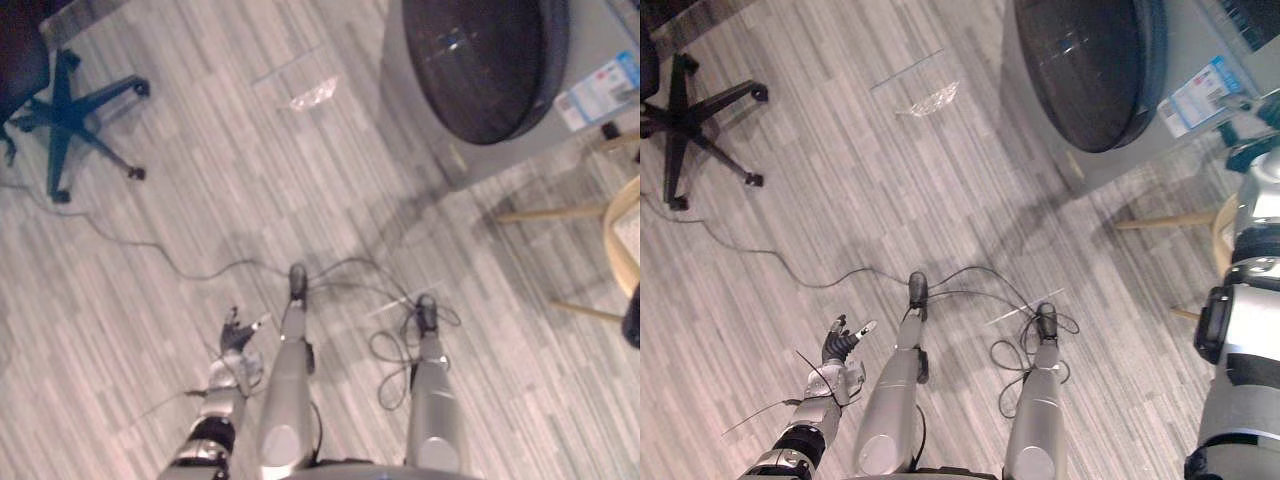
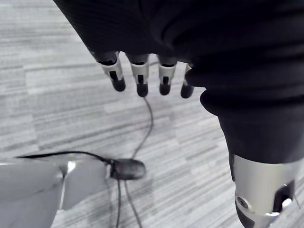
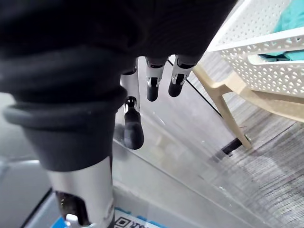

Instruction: Pick up the laundry basket with both hands and put the clothes into the washing machine.

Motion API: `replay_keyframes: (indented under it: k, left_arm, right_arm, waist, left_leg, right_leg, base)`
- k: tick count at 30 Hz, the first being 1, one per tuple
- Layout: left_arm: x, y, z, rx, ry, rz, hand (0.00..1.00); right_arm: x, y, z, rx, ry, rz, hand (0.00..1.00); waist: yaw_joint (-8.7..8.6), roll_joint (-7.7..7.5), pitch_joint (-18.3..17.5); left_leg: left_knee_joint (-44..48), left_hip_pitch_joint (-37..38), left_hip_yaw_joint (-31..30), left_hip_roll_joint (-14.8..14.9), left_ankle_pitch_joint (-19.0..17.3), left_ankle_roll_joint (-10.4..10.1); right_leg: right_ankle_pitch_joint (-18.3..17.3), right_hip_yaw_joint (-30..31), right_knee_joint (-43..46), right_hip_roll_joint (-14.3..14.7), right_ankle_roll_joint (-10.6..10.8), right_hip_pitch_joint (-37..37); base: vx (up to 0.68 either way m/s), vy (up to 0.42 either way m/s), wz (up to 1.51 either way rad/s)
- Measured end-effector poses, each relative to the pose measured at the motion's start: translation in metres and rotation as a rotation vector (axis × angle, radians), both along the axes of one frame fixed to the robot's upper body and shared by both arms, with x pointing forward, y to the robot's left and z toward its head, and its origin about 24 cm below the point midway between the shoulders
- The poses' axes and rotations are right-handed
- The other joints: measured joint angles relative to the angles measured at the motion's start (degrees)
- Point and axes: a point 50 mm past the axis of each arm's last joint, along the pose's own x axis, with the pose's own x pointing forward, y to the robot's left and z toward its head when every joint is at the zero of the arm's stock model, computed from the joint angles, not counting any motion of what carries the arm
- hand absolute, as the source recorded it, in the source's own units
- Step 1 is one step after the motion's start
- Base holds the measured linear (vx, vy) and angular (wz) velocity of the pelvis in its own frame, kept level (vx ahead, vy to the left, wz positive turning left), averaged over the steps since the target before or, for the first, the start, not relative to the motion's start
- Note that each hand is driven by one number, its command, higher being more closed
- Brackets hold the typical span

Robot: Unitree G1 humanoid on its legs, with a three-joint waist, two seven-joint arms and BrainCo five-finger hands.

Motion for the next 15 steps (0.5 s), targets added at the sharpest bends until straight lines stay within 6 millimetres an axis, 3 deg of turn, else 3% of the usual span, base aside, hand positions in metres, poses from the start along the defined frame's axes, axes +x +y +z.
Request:
replay_keyframes:
  k: [1,3,4,5,6,9,13,15]
  left_arm:
    - [-0.003,-0.009,-0.004,-0.029,0.013,0.0,0.0]
    - [0.001,-0.019,-0.001,-0.063,-0.013,-0.003,0.0]
    - [0.004,-0.018,0.002,-0.069,-0.031,0.004,0.0]
    - [0.003,-0.02,0.0,-0.077,-0.02,0.01,0.0]
    - [0.001,-0.025,-0.004,-0.094,0.001,0.013,0.0]
    - [0.004,-0.025,0.001,-0.093,-0.024,0.025,0.0]
    - [0.005,-0.027,0.003,-0.097,-0.033,0.025,0.0]
    - [0.005,-0.03,0.003,-0.107,-0.035,0.028,0.0]
  right_arm:
    - [0.0,0.003,0.013,-0.01,-0.039,0.013,0.0]
    - [-0.011,-0.005,0.027,0.016,-0.103,-0.024,0.0]
    - [-0.013,-0.008,0.026,0.047,-0.121,-0.028,0.0]
    - [-0.012,-0.006,0.028,0.068,-0.146,-0.01,0.0]
    - [-0.007,0.0,0.029,0.074,-0.159,0.019,0.0]
    - [-0.003,0.003,0.02,0.148,-0.179,0.033,0.0]
    - [0.008,0.018,0.016,0.175,-0.202,0.096,0.0]
    - [0.011,0.032,0.019,0.138,-0.232,0.15,0.0]
  waist:
    - [1.17,1.34,0.27]
    - [1.88,2.74,0.93]
    - [1.66,2.25,1.28]
    - [1.99,1.85,1.67]
    - [2.82,2.12,1.83]
    - [2.95,2.18,1.85]
    - [3.01,2.19,1.82]
    - [3.06,2.24,1.79]
  left_leg:
    - [1.37,0.36,0.03,0.22,-3.83,1.68]
    - [-2.51,-0.51,0.41,0.16,-3.17,1.17]
    - [-3.92,-0.84,1.11,-0.1,-3.61,-1.23]
    - [1.73,-2.76,1.88,-0.57,-1.53,1.43]
    - [0.51,-1.95,2.26,0.02,-2.5,2.79]
    - [-5.54,0.15,2.21,1.08,-0.15,1.76]
    - [-7.71,0.72,2.53,3.77,-0.87,-0.77]
    - [-6.93,0.41,2.19,3.63,-0.46,-0.36]
  right_leg:
    - [0.27,0.69,-0.1,0.7,0.49,-1.11]
    - [1.6,1.45,0.27,0.96,0.21,-3.04]
    - [1.97,1.31,-0.54,-0.03,-0.17,-3.69]
    - [2.65,1.04,-1.68,-0.31,0.12,-4.29]
    - [2.95,1.49,-1.76,0.47,0.49,-4.94]
    - [5.41,0.11,-1.85,1.6,0.17,-5.02]
    - [7.5,-2.2,-3.73,3.27,-1.71,-4.33]
    - [8.52,-1.93,-5.32,3.91,-1.04,-4.0]
  base:
    - [-0.06,0.087,0.12]
    - [-0.06,0.033,0.13]
    - [-0.05,0.048,0.35]
    - [0.0,0.0,0.0]
    - [0.02,-0.012,-0.04]
    - [0.0,-0.044,0.07]
    - [-0.02,-0.067,-0.06]
    - [-0.02,-0.041,-0.21]
